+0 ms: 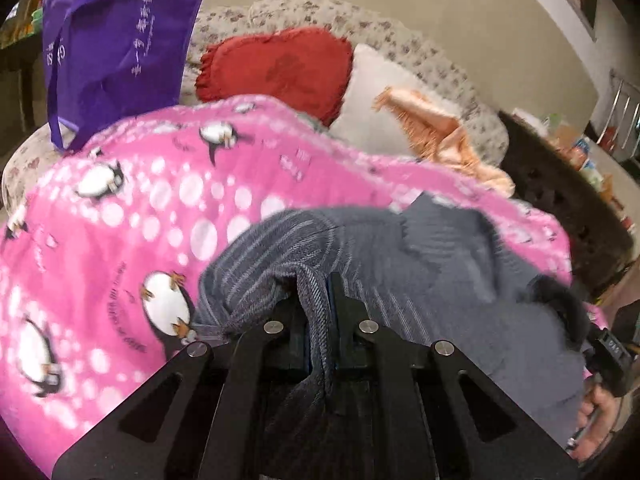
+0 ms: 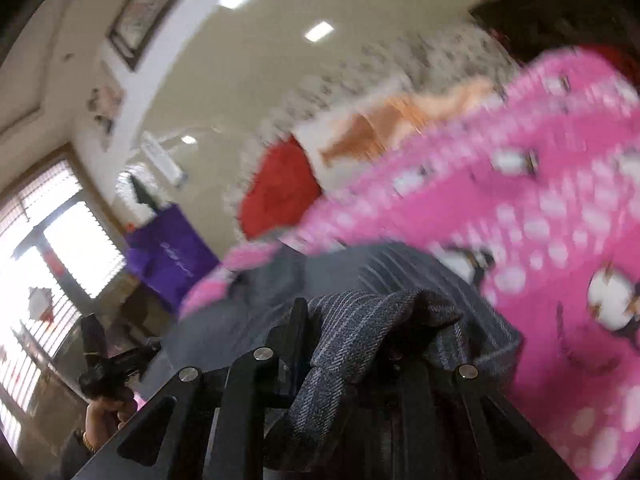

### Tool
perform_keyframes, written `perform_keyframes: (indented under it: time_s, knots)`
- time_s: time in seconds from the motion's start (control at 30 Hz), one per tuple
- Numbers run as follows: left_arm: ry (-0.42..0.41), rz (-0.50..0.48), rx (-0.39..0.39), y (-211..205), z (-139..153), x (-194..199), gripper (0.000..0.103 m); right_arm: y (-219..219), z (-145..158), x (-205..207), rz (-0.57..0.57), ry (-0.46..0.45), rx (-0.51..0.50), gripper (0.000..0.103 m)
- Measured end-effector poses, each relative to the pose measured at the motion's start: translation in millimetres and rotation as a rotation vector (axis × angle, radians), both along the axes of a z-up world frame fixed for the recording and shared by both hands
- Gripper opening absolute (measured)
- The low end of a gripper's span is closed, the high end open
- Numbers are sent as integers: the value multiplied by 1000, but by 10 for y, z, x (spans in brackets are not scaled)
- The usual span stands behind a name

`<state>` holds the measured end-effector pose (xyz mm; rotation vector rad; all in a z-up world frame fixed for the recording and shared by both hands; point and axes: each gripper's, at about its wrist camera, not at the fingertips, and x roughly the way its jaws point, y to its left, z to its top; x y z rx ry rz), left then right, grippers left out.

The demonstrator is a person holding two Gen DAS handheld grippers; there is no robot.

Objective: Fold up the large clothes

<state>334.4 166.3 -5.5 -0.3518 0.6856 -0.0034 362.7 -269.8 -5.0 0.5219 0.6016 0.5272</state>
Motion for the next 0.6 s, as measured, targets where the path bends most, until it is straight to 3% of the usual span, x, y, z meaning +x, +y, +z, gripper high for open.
perform_keyframes:
  time_s: [0.1,0.33,0.4,0.47,0.57,0.6]
  knots:
    - [-65,0,-6,-11,-111,-62,10,-205,-175,75,46,2,169,25]
    - [-81,-54,-260,321,-160,-81,10,-574,-365,34,83,1,423,35]
    - [-92,-60,-280,369,-77,-99,10,-705,-401,-8,42,32,485,36]
    - [-139,-76,-241,337,65,-175,10,-731,-280,-167,14,41,453,36]
    - [-190,-94,-220,290,219,-264,10,-626,91,-515,45,-37,325,36]
    - [-186,-105,-221,287,236,-252,15,-559,239,-649,61,-69,257,37]
